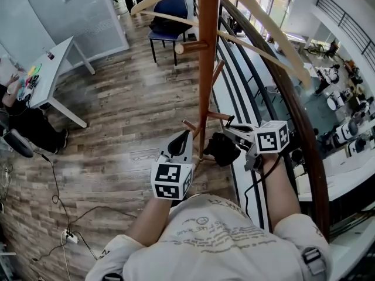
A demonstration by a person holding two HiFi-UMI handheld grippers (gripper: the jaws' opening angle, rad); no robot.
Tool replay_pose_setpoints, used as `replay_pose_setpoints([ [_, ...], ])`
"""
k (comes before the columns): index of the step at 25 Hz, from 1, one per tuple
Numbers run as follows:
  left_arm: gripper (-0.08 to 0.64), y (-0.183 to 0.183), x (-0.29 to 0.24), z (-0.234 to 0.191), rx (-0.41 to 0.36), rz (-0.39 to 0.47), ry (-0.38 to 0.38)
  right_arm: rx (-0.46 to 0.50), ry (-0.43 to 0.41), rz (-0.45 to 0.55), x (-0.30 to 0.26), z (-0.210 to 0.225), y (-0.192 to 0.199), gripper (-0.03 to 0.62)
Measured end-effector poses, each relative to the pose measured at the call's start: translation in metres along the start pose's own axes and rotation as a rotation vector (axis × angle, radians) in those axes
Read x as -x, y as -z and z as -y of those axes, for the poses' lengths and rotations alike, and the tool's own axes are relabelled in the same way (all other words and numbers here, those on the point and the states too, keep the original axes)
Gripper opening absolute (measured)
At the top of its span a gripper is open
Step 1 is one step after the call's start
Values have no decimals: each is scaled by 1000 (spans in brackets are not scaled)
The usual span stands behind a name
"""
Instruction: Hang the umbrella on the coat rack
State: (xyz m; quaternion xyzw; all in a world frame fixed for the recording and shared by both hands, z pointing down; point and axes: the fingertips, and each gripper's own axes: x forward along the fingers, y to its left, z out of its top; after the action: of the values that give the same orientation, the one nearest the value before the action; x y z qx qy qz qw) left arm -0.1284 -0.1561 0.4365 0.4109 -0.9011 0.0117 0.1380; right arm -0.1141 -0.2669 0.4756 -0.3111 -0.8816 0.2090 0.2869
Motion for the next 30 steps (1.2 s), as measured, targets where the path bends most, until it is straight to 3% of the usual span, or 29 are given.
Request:
replay_pose_setpoints([
  [6,-3,0,4,4,-3,-6,8,5,-78,-76,-2,-4,-8,5],
  [15,-3,10,15,1,19,2,1,79,-42,-198,-15,-5,1,5],
  [30,-3,21,33,-27,65,-1,-53,49,-29,-200,-50,6,-6,5],
])
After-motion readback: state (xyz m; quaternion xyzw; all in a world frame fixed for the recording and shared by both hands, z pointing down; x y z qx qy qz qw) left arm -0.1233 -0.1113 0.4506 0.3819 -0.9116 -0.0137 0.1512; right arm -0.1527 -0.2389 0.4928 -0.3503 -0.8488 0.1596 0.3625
